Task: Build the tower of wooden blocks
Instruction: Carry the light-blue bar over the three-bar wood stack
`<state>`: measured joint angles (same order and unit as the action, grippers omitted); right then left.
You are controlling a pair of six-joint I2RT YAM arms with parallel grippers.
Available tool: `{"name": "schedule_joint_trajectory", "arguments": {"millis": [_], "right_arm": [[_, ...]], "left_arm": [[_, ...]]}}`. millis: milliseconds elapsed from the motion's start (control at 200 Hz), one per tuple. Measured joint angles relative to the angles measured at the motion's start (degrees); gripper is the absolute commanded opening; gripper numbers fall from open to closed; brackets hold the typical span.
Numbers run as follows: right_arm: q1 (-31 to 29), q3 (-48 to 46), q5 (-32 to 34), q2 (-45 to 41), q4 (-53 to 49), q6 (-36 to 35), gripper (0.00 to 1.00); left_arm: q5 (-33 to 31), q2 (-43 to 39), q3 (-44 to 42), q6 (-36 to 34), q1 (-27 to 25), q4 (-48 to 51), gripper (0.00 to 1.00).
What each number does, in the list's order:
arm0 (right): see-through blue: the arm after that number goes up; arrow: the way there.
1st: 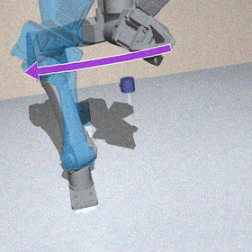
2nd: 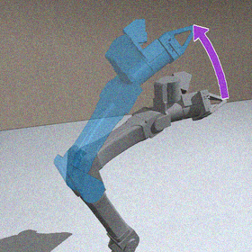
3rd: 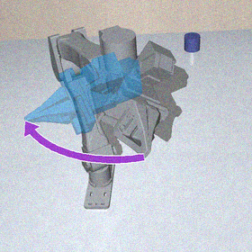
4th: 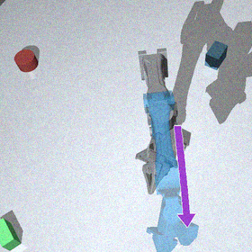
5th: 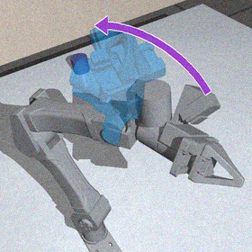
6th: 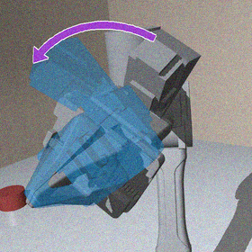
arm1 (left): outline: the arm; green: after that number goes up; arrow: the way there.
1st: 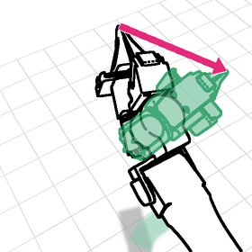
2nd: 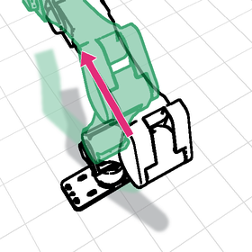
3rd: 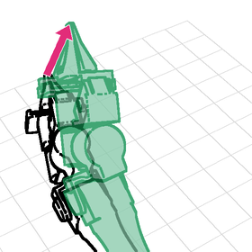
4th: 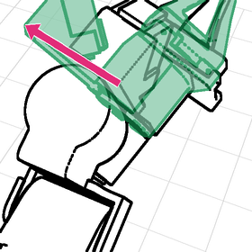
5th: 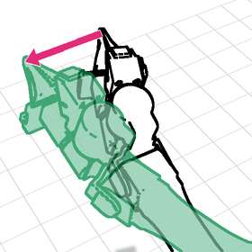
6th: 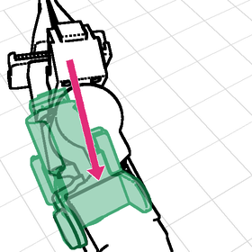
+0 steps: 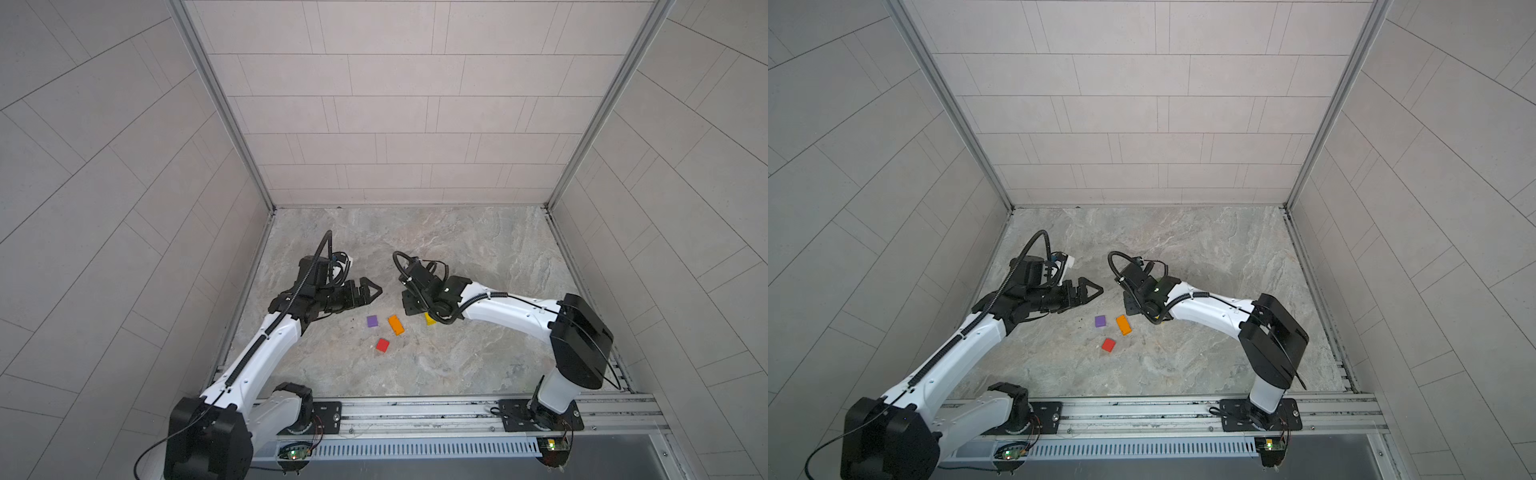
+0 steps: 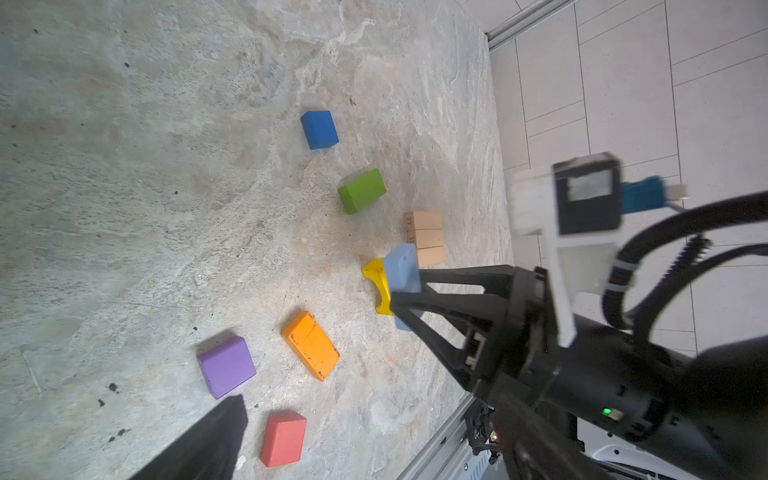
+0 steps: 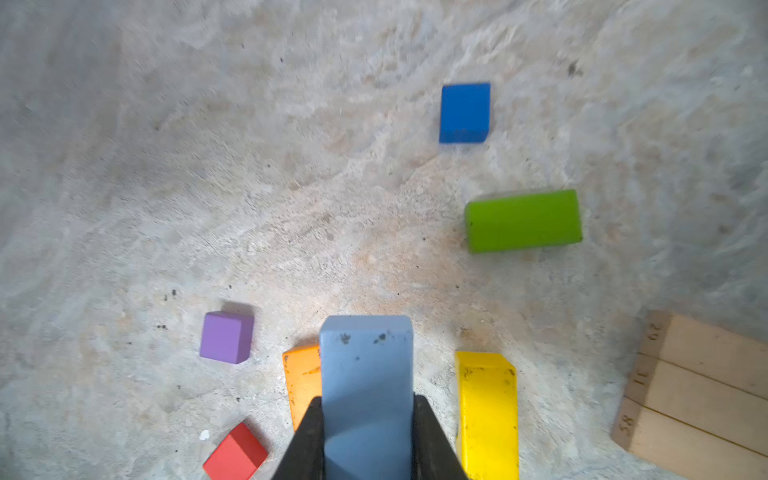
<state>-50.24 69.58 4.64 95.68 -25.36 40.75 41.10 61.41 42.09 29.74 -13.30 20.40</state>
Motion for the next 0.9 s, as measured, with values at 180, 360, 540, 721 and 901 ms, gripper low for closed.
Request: {"name": "schedule_joint_trajectory", "arguments": {"millis": [180,360,540,721,901], "right_arm": [[1.44,-0.81,2.25,-3.37,-3.1,0.22,0.22],[4.94,-5.35,2.78,-7.65,-5.16,0.2,0.22],[9.11,-9.86,2.84,-11.78,-6.05,-0.33,0.22],[13.62,-14.36,2.03,-15.19,-6.27,-1.62,0.22],[18.18,-17.94,0.61,-16.98,-6.16,-3.13,0.22]], "left_arm": [[0.44,0.0,0.0,0.11,0.0,-0.24,1.0],[0.94,0.0,0.0,0.31,0.0,-0.5,1.0],[1.38,0.0,0.0,0.48,0.0,-0.83,1.0],[1.51,0.17,0.0,0.7,-0.24,-1.18,1.0],[2.01,1.2,0.0,0.9,-0.39,-1.77,1.0]]}}
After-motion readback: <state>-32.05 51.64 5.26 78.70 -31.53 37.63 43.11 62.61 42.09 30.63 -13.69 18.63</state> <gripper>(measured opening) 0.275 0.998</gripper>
